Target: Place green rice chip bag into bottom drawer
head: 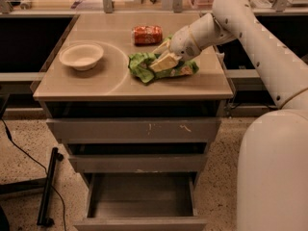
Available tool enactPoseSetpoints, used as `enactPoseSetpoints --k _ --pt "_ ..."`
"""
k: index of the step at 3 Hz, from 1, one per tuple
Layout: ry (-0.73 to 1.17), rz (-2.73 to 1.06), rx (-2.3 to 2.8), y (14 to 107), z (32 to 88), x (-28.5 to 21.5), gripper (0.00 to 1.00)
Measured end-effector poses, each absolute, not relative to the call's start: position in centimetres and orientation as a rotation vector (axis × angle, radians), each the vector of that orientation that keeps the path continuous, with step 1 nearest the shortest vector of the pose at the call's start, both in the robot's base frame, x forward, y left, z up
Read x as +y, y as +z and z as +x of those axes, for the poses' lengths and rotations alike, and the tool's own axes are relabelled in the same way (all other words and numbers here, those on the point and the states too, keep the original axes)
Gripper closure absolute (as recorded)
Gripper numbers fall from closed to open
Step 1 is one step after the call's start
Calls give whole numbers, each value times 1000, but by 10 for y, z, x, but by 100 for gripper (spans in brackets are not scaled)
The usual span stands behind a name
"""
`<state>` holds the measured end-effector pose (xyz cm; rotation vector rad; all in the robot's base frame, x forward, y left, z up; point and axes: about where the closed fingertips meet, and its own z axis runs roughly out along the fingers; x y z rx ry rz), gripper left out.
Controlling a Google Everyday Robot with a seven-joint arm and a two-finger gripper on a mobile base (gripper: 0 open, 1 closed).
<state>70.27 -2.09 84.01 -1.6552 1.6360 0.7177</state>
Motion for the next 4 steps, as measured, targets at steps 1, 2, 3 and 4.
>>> enactPoseSetpoints --k 1,2,3,4 --pt "718 -1655 1636 840 703 -21 100" --pt "713 -1664 1684 845 686 -26 100" --pt "718 -1625 1773 868 640 -43 100" --pt "800 -1599 1808 879 575 -49 100"
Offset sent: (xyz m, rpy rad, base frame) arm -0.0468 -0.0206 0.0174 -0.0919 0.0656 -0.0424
